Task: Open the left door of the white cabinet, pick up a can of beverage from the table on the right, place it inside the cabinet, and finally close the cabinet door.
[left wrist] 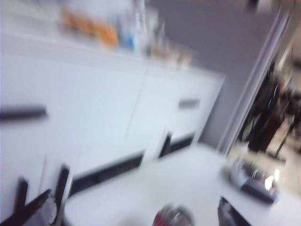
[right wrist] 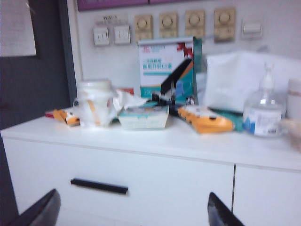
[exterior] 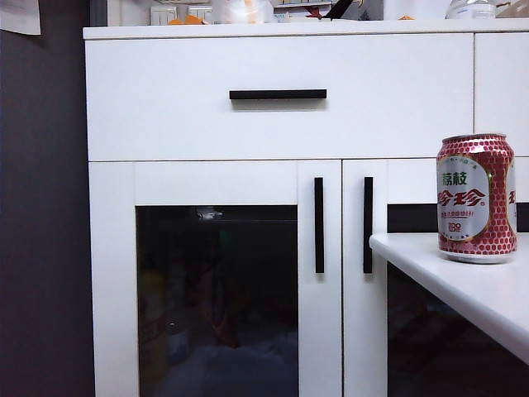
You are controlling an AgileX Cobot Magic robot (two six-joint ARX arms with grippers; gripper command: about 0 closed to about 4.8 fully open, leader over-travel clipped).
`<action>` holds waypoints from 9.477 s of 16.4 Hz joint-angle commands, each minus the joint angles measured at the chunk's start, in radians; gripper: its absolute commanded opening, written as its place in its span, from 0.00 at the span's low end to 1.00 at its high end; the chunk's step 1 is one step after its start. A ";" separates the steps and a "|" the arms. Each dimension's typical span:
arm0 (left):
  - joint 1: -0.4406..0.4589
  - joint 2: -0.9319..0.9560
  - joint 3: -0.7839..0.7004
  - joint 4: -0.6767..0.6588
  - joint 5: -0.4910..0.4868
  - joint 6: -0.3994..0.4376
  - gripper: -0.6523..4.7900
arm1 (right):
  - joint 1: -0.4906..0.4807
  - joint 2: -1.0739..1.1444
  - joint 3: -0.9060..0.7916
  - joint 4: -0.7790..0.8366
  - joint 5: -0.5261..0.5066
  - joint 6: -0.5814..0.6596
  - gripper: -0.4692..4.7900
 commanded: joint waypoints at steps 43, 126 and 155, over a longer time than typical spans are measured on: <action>-0.080 1.199 0.882 -0.025 -0.659 0.011 1.00 | -0.043 0.482 0.003 0.075 -0.043 -0.211 0.85; -0.142 1.194 0.936 -0.103 -0.619 0.037 0.95 | -0.065 0.485 -0.001 0.054 -0.016 -0.232 0.85; -0.105 1.197 0.940 -0.124 -0.774 -0.012 0.21 | -0.066 0.486 -0.001 0.037 0.010 -0.259 0.85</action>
